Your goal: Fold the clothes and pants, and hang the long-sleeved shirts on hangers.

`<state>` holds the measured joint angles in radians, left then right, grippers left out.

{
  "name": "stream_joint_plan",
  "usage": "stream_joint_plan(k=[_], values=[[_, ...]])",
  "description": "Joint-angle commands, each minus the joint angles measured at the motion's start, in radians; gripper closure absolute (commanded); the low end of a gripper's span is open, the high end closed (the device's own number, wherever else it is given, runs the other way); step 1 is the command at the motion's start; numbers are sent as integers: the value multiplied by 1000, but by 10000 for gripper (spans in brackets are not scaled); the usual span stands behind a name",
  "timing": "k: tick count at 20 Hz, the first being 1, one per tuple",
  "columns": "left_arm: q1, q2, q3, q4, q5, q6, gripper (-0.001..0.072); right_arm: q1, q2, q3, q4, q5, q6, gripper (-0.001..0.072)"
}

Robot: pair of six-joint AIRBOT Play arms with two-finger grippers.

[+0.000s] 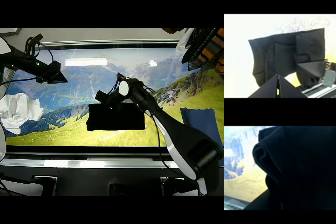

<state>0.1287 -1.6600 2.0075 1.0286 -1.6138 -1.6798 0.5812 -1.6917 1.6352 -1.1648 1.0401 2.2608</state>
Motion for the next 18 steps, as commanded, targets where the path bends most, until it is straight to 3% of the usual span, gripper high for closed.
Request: stream_joint_plan(k=[1,5,8,11,14,18], values=[[3,2,-6,1,0,10,691,8,-33,1,11,-14,10,675],[3,0,-6,1,6,12,691,8,-36,1,20,-8,-24,659],[3,-2,-6,1,6,12,691,8,-35,1,59,-7,-58,330],[3,-2,-6,1,6,12,691,-27,19,3,146,-13,-159,159],[3,-2,-6,1,5,12,691,-206,132,3,151,39,-240,159],[4,-2,-6,1,5,13,691,-599,205,-1,152,309,-473,159]])
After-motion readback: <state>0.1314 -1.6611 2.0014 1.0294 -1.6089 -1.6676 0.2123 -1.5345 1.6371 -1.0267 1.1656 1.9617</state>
